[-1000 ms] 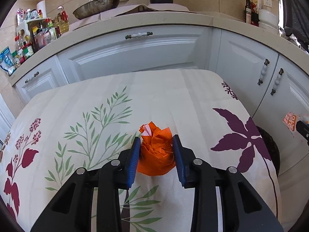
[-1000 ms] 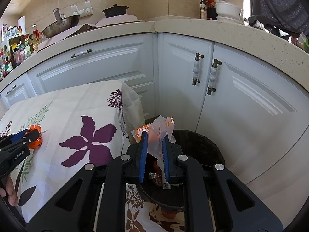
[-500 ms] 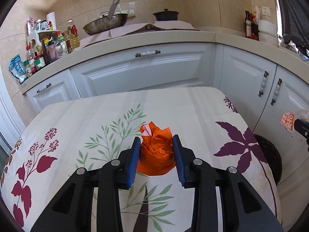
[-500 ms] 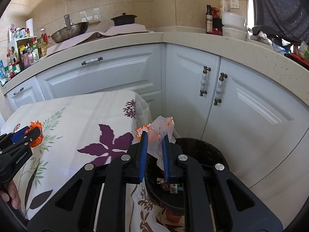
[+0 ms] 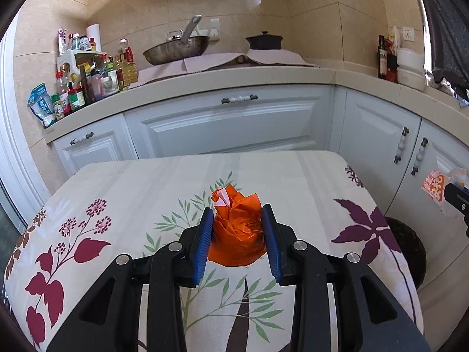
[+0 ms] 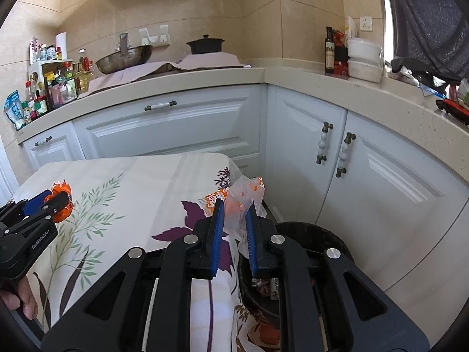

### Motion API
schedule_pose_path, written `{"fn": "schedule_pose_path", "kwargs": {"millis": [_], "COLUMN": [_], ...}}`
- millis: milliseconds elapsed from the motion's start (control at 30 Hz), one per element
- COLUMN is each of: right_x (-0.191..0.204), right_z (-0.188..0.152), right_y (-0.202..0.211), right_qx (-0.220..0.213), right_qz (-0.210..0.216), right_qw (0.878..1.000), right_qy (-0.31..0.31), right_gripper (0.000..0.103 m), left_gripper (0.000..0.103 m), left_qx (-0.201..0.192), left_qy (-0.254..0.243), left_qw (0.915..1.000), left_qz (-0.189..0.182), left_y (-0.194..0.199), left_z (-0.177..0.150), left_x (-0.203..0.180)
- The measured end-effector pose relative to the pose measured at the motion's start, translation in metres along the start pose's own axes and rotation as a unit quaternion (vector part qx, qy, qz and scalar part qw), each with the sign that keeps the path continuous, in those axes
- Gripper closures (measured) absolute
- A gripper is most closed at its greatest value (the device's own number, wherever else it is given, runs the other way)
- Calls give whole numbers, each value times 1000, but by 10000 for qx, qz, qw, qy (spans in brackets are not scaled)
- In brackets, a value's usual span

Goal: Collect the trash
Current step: 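Carry the orange bag in the left tool over the black bin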

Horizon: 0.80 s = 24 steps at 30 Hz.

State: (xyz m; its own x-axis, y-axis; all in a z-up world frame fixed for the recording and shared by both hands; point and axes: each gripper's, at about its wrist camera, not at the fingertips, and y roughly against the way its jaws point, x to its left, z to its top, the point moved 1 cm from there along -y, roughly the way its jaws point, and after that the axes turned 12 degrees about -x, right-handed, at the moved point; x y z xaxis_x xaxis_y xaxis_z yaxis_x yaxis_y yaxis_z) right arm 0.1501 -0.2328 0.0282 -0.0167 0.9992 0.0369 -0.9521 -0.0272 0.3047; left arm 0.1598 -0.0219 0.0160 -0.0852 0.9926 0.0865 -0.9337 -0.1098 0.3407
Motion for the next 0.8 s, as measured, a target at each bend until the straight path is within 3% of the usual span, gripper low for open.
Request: {"fn": "schedule_pose_path", "kwargs": {"millis": [467, 800], "right_x": [-26, -63], "right_z": [14, 21], "right_y": [22, 32], "right_qx": [-289, -498], "right_qz": [-317, -662], "right_qw": [9991, 9966], "right_qy": [0, -12], "right_gripper": [88, 88], "left_gripper": [69, 69], "left_qx": [-394, -509], "left_qy": [-36, -81], "left_qw": [9987, 9954], "left_qz": [-319, -810], "left_y": [19, 22], "left_z": [22, 38], "left_x": [-32, -81]}}
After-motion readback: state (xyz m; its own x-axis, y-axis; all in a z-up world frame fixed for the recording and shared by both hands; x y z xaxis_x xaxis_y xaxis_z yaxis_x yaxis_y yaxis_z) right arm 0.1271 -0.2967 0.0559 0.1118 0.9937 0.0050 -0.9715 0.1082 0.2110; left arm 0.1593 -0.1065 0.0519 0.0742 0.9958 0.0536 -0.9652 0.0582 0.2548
